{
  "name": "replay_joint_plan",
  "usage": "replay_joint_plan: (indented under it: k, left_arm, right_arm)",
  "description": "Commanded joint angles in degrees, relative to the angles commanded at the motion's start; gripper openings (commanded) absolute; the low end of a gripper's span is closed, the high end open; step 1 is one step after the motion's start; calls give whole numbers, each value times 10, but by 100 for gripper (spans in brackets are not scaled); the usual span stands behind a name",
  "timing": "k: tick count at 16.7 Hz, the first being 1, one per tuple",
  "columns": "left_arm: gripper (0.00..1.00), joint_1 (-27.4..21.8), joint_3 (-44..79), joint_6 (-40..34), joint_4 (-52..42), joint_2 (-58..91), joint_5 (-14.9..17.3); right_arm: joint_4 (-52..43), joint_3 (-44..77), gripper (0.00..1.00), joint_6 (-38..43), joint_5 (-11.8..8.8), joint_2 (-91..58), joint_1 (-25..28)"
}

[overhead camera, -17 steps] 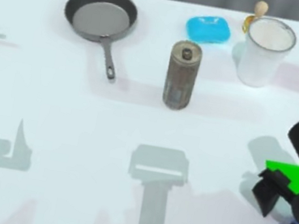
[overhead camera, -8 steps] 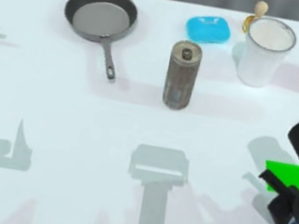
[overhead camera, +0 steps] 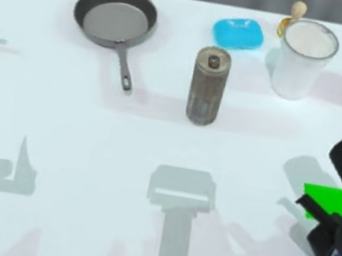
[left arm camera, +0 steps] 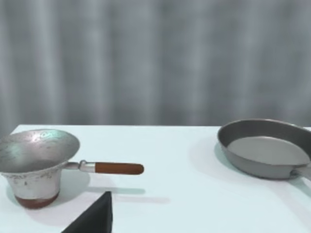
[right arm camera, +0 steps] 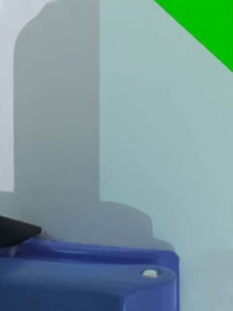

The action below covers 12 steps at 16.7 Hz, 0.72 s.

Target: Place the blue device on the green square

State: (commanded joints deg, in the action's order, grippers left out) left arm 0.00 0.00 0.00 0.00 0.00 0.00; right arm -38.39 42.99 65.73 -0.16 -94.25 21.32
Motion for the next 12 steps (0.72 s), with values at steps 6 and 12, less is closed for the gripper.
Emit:
replay_joint_plan:
  k: [6,12]
  left_arm:
    - [100,0,0,0,0,0,0]
    - [100,0,0,0,0,0,0]
  right_arm:
    - [-48,30,0,-2,3,18,2]
    - [-225,128,0,-4,3,83,3]
